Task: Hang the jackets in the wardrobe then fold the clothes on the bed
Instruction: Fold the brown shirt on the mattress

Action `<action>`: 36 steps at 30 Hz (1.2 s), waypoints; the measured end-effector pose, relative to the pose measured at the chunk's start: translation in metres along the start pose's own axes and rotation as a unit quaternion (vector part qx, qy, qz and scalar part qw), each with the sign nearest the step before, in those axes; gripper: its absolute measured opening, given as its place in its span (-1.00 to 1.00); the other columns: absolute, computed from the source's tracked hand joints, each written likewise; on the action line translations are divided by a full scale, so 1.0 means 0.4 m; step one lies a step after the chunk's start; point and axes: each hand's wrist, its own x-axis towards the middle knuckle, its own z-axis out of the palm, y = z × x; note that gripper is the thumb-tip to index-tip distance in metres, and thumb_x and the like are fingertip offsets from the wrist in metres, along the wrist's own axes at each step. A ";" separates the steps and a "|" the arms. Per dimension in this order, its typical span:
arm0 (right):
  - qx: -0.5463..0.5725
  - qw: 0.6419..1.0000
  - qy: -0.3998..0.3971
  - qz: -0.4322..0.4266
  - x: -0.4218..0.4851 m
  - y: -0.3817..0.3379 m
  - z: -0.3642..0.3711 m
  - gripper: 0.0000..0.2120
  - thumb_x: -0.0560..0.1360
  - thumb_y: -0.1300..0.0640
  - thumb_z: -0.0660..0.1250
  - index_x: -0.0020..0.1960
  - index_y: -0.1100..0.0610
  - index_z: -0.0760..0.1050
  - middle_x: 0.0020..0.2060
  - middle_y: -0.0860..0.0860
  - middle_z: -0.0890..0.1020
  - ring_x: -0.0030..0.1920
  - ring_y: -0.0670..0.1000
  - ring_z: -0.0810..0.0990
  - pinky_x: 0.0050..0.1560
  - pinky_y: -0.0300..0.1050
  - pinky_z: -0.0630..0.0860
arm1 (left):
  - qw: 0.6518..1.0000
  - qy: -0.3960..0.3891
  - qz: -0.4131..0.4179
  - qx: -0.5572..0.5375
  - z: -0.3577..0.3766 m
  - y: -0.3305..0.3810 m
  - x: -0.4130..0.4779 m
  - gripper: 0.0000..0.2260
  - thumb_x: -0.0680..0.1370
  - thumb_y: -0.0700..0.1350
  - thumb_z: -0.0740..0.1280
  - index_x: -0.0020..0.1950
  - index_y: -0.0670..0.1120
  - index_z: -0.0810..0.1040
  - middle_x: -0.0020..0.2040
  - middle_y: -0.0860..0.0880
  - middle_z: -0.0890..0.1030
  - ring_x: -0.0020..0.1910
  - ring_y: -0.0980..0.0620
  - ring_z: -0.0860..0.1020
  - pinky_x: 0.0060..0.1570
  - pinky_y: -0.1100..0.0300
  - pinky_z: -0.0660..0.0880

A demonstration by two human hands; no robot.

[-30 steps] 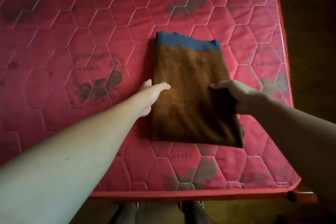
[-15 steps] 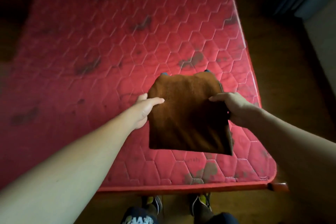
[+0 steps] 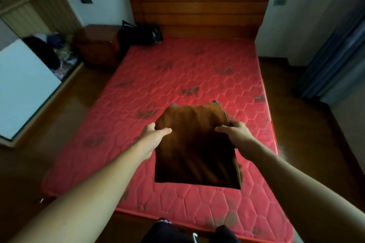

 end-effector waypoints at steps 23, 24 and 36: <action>-0.304 0.863 -0.350 -0.200 -0.364 -0.126 0.876 -0.92 0.46 0.10 0.50 -0.06 0.05 0.64 -0.32 -0.09 0.67 -0.39 -0.19 0.63 -0.50 -0.35 0.44 | 0.929 0.304 -0.105 -0.185 -0.690 -0.439 -0.677 -0.86 0.52 -0.13 0.45 0.07 -0.01 0.61 -0.10 0.06 0.71 -0.09 0.07 0.67 -0.17 0.18 0.58; -0.313 0.854 -0.361 -0.207 -0.398 -0.125 0.945 -0.93 0.46 0.11 0.49 -0.07 0.05 0.65 -0.34 -0.10 0.67 -0.40 -0.20 0.63 -0.46 -0.33 0.48 | 0.924 0.310 -0.111 -0.195 -0.742 -0.466 -0.707 -0.88 0.53 -0.12 0.44 0.04 0.03 0.58 -0.05 0.04 0.69 -0.06 0.05 0.65 -0.18 0.18 0.56; -0.341 0.765 -0.499 -0.225 -0.728 -0.120 1.641 -0.76 0.55 0.09 0.40 0.19 0.14 0.58 -0.05 0.18 0.71 -0.09 0.18 0.71 -0.01 0.24 0.65 | 0.886 0.375 -0.169 -0.214 -1.337 -0.740 -0.948 -0.79 0.52 -0.03 0.43 0.12 0.10 0.51 0.12 0.03 0.61 0.10 -0.01 0.59 0.22 -0.06 0.54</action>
